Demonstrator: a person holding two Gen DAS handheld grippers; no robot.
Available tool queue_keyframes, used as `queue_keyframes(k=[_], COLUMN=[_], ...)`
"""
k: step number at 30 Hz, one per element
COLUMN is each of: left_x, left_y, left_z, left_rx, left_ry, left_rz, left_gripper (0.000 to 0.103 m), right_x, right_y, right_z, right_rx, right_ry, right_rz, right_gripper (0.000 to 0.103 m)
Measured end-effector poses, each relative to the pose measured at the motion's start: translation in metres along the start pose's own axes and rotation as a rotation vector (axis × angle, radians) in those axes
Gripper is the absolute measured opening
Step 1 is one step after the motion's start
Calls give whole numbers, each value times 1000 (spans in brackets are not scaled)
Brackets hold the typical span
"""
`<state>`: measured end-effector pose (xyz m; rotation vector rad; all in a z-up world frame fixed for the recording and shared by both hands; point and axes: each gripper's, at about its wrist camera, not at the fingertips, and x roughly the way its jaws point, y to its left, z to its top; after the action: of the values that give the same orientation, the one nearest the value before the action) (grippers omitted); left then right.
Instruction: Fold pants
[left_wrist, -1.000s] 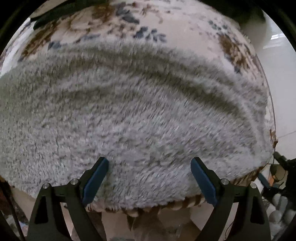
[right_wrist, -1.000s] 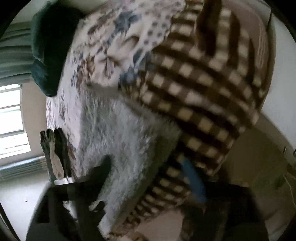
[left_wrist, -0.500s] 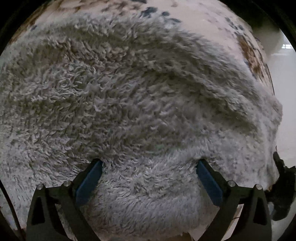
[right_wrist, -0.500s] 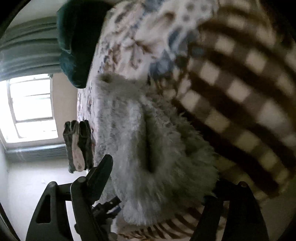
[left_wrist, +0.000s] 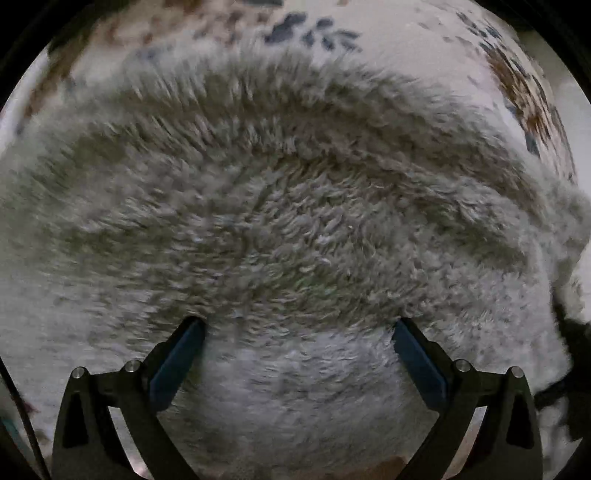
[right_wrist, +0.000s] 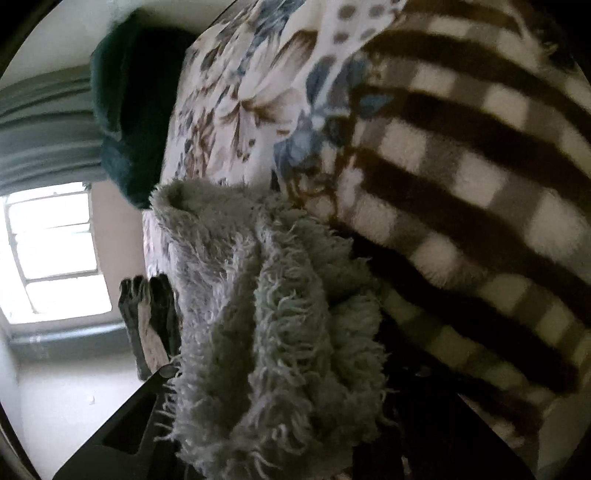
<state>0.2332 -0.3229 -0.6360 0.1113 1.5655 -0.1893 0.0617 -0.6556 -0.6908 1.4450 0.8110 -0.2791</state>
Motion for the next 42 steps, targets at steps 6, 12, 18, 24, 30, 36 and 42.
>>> queue_keyframes(k=[6, 12, 18, 24, 30, 36, 42], left_x=[-43, -87, -110, -130, -148, -159, -160], left_y=[11, 75, 167, 272, 381, 477, 514], left_z=[-11, -36, -52, -67, -88, -118, -121], left_rx=[24, -31, -77, -166, -323, -476, -529], left_ry=[-87, -129, -148, -155, -178, -206, -213], left_rz=[28, -15, 1, 18, 17, 72, 66], left_gripper=[103, 103, 103, 103, 103, 103, 103], right_x=[-35, -49, -38, 3, 93, 204, 256], right_y=[81, 152, 191, 247, 296, 300, 274], right_z=[-22, -72, -134, -227, -353, -516, -576], right_rx=[-213, -407, -495, -651, -885, -1224, -1305], right_ry=[-66, -120, -129, -123, -35, 137, 279], right_rz=[-65, -154, -261, -336, -379, -479, -626], right_gripper=[17, 17, 16, 16, 16, 16, 29])
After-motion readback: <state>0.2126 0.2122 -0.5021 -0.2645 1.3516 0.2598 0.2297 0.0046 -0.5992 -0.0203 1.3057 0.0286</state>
